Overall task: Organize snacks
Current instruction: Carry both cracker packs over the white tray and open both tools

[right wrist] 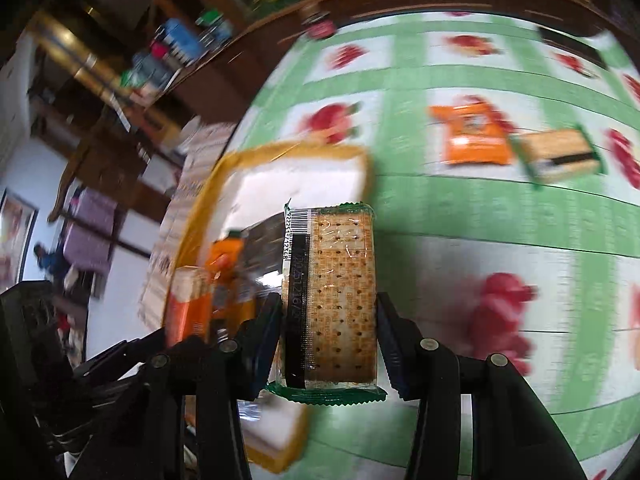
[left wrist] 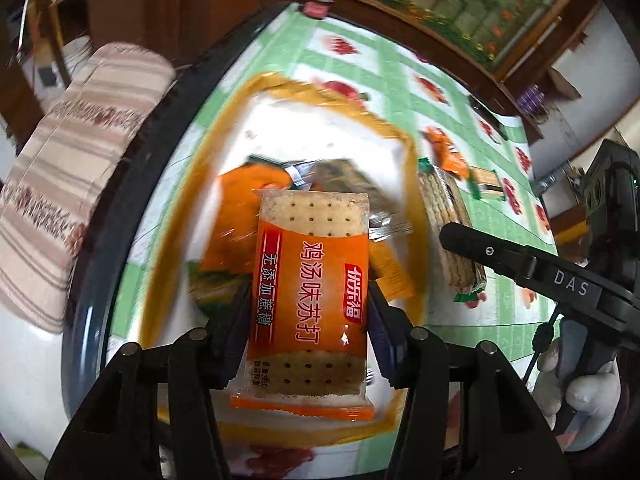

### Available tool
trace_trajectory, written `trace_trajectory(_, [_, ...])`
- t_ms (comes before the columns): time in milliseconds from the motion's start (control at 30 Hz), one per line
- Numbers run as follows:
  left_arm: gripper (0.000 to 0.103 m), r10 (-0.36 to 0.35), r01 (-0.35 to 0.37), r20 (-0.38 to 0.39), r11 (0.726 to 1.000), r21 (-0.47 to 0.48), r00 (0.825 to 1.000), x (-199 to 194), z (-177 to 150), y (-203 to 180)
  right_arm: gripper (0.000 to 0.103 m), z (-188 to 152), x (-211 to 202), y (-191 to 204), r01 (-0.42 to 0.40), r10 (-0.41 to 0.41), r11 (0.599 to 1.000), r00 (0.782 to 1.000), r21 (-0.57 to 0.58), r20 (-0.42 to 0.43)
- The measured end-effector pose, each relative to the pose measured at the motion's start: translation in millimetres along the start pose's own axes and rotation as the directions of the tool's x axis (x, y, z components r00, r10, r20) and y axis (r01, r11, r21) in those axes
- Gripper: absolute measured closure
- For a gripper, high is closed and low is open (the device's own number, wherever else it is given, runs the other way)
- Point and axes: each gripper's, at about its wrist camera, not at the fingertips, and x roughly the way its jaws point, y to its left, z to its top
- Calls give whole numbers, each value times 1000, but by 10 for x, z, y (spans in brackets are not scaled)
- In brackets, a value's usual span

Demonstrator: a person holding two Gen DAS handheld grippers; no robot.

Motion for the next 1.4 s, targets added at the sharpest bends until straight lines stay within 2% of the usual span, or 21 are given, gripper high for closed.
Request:
trace_trajectory(100, [50, 11, -11, -10, 1000, -17, 1000, 1, -44, 91, 56, -43, 113, 220, -15, 15, 999, 1000, -30, -25])
trace_trajectory(233, [50, 6, -8, -31, 999, -50, 999, 38, -55, 207, 56, -77, 212, 319, -19, 17, 999, 999, -43, -49])
trace_trajectory(400, [49, -21, 21, -9, 999, -37, 1000, -54, -19, 212, 56, -116, 341, 371, -17, 14, 999, 997, -42, -73])
trace_trajectory(467, [49, -31, 31, 0, 999, -26, 1000, -89, 2, 197, 53, -114, 374, 373, -20, 17, 999, 996, -39, -82])
trace_trajectory(600, [48, -40, 40, 20, 999, -8, 999, -161, 49, 144, 52, -112, 374, 359, -18, 15, 999, 997, -32, -72])
trace_trajectory(667, [47, -42, 43, 26, 999, -7, 999, -174, 69, 132, 47, -81, 360, 345, -8, 6, 999, 998, -33, -59])
trace_trajectory(833, [47, -44, 44, 23, 999, -8, 999, -151, 107, 101, 47, 121, 506, 325, 62, -66, 994, 997, -84, -42])
trace_trajectory(900, [47, -46, 46, 22, 999, -6, 999, -136, 113, 80, 46, 210, 556, 257, 54, -57, 997, 997, -63, -46])
trace_trajectory(1000, [47, -50, 50, 23, 999, 7, 998, -130, 99, 47, 46, 225, 441, 230, 9, -10, 999, 1000, -48, -22])
trace_trajectory(1167, [47, -51, 50, 60, 999, 7, 997, -265, 80, 17, 46, 171, 91, 261, 0, 2, 999, 999, -46, 36])
trace_trajectory(1400, [47, 50, -47, 166, 999, -23, 985, -799, -103, -124, 38, 77, -332, 249, -63, 71, 995, 992, -77, 104])
